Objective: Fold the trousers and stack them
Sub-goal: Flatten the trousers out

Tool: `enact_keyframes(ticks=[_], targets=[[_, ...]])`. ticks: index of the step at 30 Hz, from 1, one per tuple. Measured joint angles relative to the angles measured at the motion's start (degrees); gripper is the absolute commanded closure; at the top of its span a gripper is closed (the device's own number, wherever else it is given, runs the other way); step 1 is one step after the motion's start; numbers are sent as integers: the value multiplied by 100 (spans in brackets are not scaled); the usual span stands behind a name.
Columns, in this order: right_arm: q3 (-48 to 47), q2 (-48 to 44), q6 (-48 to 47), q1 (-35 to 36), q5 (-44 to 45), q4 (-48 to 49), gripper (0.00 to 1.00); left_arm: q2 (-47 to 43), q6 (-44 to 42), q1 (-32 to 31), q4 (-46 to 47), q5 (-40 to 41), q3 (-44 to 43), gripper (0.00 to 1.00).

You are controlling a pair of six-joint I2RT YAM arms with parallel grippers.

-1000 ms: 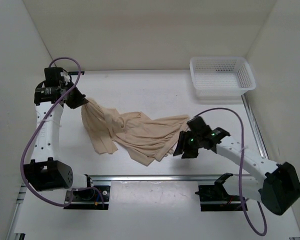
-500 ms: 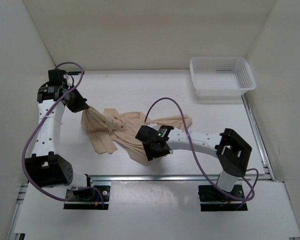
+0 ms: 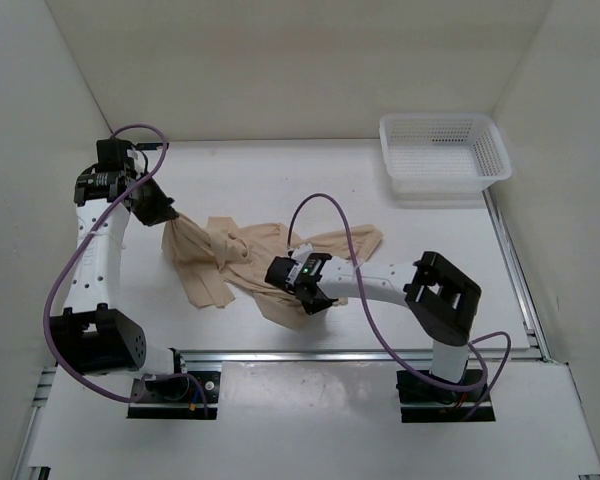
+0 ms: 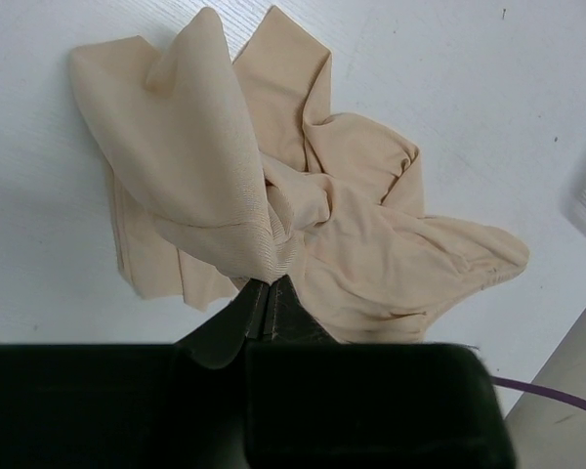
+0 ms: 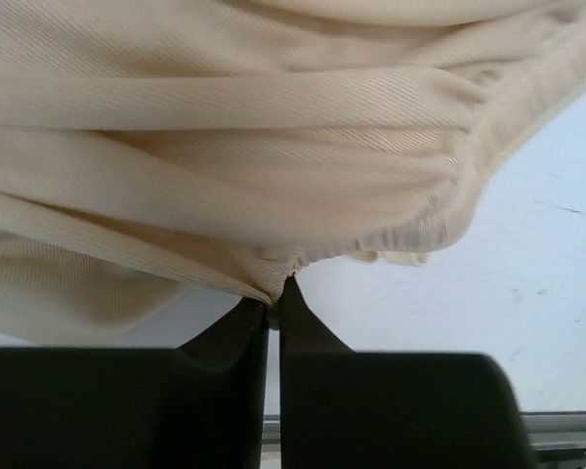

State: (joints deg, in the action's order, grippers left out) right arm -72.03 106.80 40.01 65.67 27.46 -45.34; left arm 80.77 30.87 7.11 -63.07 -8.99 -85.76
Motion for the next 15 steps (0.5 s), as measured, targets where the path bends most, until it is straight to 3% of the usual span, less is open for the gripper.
enact_keyframes(ticks=[3, 8, 15], targets=[[-24, -411, 7, -7, 203, -223, 100, 0, -28, 0, -72, 15, -48, 90], [-461, -1845, -9, -151, 577, -780, 100, 35, -48, 0, -310, 46, -586, 90], [-953, -3630, 31, -822, 1228, -1910, 100, -22, 4, 118, -409, 328, -1460, 90]])
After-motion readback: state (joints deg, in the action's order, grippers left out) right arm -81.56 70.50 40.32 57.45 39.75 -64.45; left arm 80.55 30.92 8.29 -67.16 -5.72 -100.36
